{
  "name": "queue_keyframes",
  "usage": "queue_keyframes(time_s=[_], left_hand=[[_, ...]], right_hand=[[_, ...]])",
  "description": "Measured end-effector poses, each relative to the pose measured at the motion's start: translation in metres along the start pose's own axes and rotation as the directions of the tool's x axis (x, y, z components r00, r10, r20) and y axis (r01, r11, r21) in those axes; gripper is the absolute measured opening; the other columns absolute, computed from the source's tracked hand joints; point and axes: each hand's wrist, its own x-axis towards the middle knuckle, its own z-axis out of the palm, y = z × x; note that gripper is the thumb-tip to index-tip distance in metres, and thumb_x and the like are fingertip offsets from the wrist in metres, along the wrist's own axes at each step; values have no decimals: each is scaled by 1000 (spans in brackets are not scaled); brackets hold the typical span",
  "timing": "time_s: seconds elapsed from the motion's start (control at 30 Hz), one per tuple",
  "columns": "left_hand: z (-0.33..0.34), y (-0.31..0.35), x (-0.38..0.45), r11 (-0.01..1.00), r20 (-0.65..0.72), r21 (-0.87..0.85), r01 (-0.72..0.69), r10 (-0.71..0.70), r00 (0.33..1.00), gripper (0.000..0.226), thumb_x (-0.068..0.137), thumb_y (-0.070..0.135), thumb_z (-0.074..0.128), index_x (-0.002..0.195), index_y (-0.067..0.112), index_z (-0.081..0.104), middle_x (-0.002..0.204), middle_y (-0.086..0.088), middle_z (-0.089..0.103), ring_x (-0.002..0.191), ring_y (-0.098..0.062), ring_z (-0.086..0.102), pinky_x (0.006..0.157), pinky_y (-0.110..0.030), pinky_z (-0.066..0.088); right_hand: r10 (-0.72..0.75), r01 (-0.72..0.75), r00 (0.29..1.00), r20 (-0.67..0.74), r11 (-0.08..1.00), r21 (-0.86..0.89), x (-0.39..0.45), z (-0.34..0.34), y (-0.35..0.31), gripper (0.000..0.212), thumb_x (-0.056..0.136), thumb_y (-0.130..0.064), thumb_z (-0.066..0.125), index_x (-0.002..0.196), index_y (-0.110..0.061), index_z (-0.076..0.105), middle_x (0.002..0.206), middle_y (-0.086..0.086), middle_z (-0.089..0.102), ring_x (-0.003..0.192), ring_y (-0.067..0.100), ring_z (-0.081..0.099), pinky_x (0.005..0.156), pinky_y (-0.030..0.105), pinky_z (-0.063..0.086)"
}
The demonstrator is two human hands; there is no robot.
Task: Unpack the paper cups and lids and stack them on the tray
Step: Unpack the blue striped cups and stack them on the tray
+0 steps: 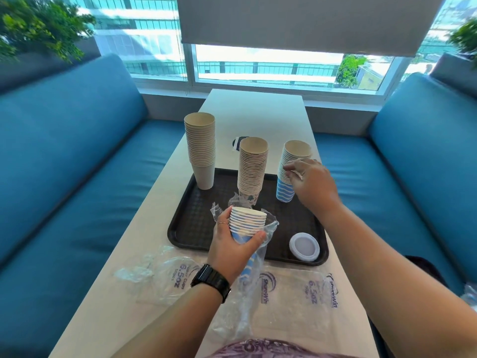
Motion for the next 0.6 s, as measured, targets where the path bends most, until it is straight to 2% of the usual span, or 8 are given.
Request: queue_keyframes(time_s=[0.1,0.27,0.33,0.47,0.6], left_hand=[[0,4,-2,1000,0,5,-12,12,1000,85,73,48,82,141,30,34,129,8,51,115,-7,55,101,-28,49],[-1,8,-6,999,-30,22,-29,30,999,86,72,46,83,142,27,36,130,5,49,114,-7,53,94,-17,40],[-2,9,-6,999,-33,24,-36,37,999,86,72,47,83,142,27,36,129,4,50,113,-7,54,90,-14,40],[-4,13,-7,1000,-13,17,-25,25,1000,88,71,52,81,142,30,35,128,5,50,110,-6,55,83,-9,41],[-4,17,-9,999,-4,13,-35,35,999,89,70,53,81,143,30,34,130,5,50,111,-6,56,87,-15,44]], right_hand=[[10,-24,994,109,992,128,-16,-2,-18,19,92,-20,64,108,-21,73,112,0,70,102,21,61,91,33,48],[-46,-43,945,324,964,263,-38,-5,-39,15,92,-23,65,103,-24,74,96,-10,71,88,3,63,76,14,45],[-70,-66,919,388,943,327,-44,-6,-44,11,92,-26,65,98,-28,73,90,-15,71,84,-3,64,75,15,47],[-105,-110,863,494,915,387,-53,-8,-47,9,87,-29,71,96,-27,73,88,-12,73,84,-1,66,81,20,53],[-101,-121,850,518,918,378,-58,-6,-47,11,83,-26,76,94,-25,72,87,-7,73,83,7,68,84,29,55]])
